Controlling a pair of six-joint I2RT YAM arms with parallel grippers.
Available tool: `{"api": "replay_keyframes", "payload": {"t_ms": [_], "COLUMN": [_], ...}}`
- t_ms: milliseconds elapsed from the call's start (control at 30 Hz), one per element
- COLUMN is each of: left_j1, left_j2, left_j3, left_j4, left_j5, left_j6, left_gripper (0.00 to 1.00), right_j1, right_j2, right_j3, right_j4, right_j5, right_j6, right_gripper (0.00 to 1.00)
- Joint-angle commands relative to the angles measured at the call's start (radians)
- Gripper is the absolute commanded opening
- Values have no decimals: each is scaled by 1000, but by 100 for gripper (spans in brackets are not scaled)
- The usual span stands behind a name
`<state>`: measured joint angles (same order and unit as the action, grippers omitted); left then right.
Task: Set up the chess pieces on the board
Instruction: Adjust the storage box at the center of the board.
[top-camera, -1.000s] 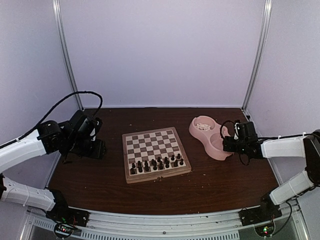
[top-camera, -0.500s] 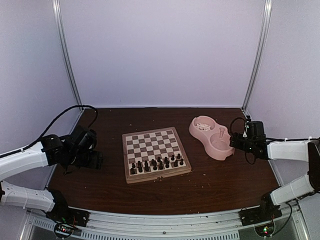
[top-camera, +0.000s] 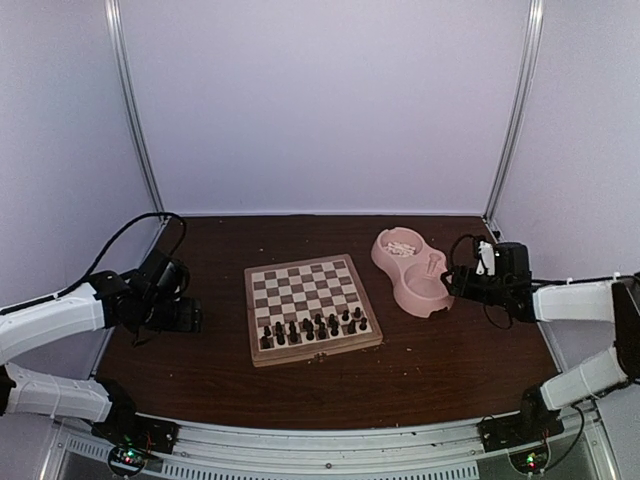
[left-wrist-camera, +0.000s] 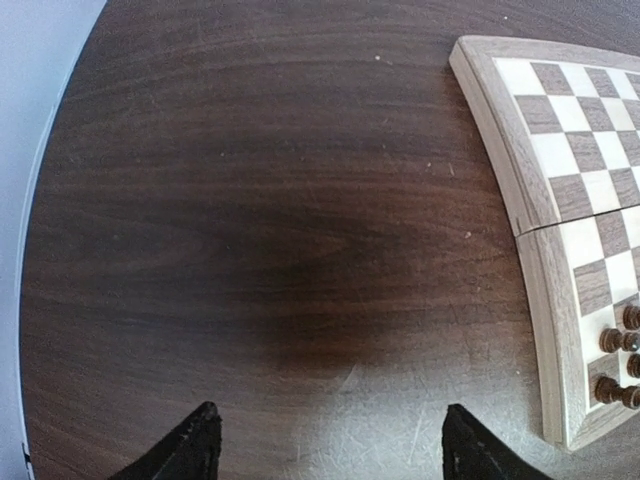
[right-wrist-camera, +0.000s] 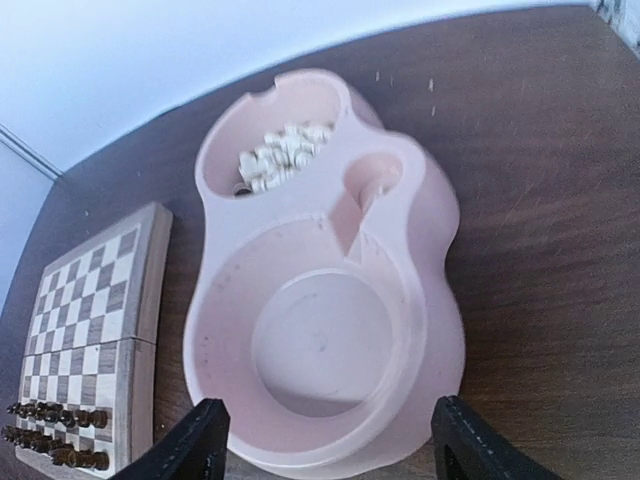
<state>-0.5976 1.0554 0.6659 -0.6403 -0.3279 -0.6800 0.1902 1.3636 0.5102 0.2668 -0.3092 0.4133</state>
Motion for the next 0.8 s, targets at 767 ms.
{"api": "replay_keyframes", "payload": {"t_ms": [767], "left_j1": [146], "left_j2": [-317], "left_j3": [-323], "left_j4": [738], "left_j5": [-227], "left_j6": [709], "left_gripper": [98], "right_j1": [-35], "right_j2": [-286], "right_j3": [-206], "right_j4": [347], "right_j5": [495], "right_j6": [-564], "right_gripper": [95]}}
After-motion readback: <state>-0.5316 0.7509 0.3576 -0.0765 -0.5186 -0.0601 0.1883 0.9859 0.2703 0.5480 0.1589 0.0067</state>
